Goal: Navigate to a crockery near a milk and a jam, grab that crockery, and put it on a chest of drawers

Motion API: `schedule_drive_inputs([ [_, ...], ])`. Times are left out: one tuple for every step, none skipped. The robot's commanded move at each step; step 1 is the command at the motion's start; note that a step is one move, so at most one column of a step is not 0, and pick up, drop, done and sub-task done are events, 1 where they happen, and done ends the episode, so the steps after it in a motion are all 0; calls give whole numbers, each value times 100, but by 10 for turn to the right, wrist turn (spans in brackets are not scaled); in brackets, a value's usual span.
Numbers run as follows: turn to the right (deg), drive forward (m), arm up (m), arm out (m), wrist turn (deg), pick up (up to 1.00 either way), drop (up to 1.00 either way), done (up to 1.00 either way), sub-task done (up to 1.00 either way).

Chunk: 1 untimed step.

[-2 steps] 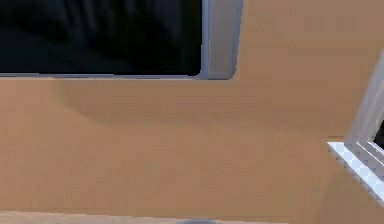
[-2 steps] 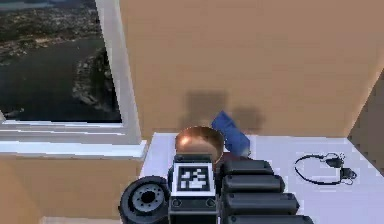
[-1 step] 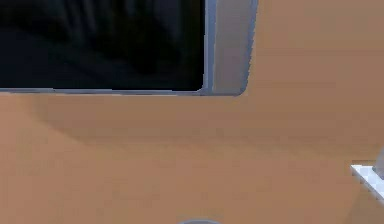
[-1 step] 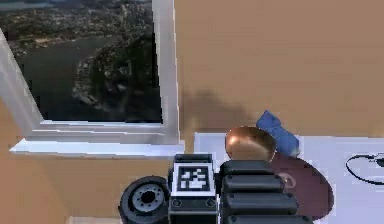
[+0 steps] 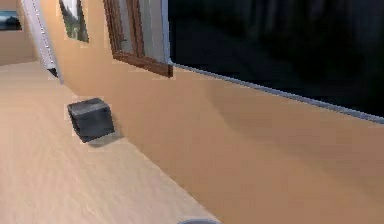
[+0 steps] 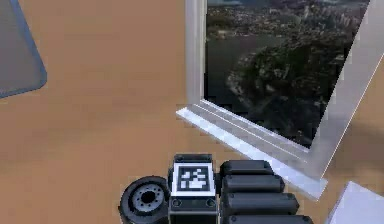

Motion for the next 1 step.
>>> schedule_drive_inputs([
  [-450, 0, 0, 0, 0, 0, 0, 0, 0],
])
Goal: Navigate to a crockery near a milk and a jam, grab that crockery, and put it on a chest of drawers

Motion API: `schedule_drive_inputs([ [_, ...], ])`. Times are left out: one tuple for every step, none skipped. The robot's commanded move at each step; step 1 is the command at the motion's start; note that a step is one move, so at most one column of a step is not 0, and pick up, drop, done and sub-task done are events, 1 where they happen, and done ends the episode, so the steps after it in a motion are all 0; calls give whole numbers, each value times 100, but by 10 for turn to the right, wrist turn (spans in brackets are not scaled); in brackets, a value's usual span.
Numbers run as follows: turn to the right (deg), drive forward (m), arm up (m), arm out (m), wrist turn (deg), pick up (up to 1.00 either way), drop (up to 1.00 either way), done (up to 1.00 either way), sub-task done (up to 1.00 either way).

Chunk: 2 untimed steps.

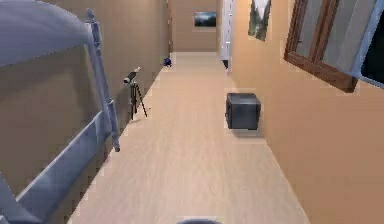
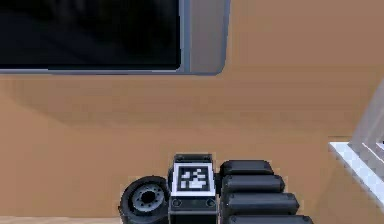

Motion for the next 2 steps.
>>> schedule_drive_inputs([
  [-420, 0, 0, 0, 0, 0, 0, 0, 0],
  [0, 20, 0, 0, 0, 0, 0, 0, 0],
])
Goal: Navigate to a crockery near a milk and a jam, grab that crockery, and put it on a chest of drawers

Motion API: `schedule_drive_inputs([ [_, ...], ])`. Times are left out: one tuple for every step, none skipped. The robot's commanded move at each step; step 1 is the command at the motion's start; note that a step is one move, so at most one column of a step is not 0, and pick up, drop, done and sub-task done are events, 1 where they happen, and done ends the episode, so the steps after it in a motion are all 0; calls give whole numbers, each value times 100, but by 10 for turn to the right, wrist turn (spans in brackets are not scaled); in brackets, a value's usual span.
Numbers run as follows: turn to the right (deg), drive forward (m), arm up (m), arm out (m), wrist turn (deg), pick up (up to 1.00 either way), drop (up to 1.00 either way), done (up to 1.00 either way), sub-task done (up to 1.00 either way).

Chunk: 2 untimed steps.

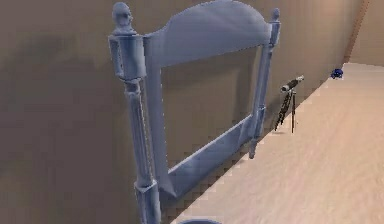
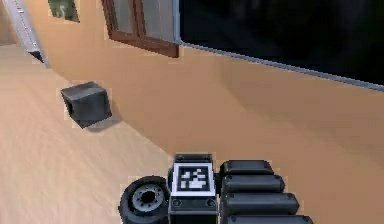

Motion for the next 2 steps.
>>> schedule_drive_inputs([
  [-450, 0, 0, 0, 0, 0, 0, 0, 0],
  [-150, 0, 0, 0, 0, 0, 0, 0, 0],
])
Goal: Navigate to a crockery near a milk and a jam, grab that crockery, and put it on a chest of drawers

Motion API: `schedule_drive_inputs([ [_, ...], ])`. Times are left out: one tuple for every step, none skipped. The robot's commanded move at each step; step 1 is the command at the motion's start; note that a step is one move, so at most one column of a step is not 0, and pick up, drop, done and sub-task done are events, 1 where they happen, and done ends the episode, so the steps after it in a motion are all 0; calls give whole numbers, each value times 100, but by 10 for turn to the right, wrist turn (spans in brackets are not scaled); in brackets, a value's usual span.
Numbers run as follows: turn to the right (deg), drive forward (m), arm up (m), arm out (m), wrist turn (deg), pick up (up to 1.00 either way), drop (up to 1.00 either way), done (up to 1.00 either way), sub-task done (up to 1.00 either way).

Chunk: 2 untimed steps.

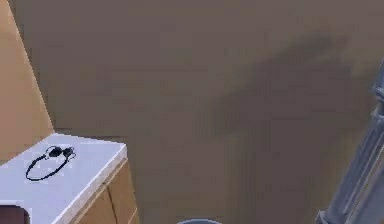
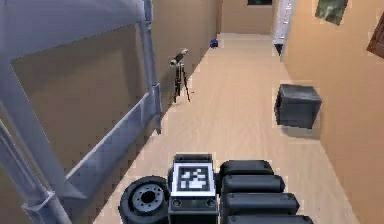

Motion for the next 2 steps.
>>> schedule_drive_inputs([
  [0, 40, 0, 0, 0, 0, 0, 0, 0],
  [-450, 0, 0, 0, 0, 0, 0, 0, 0],
])
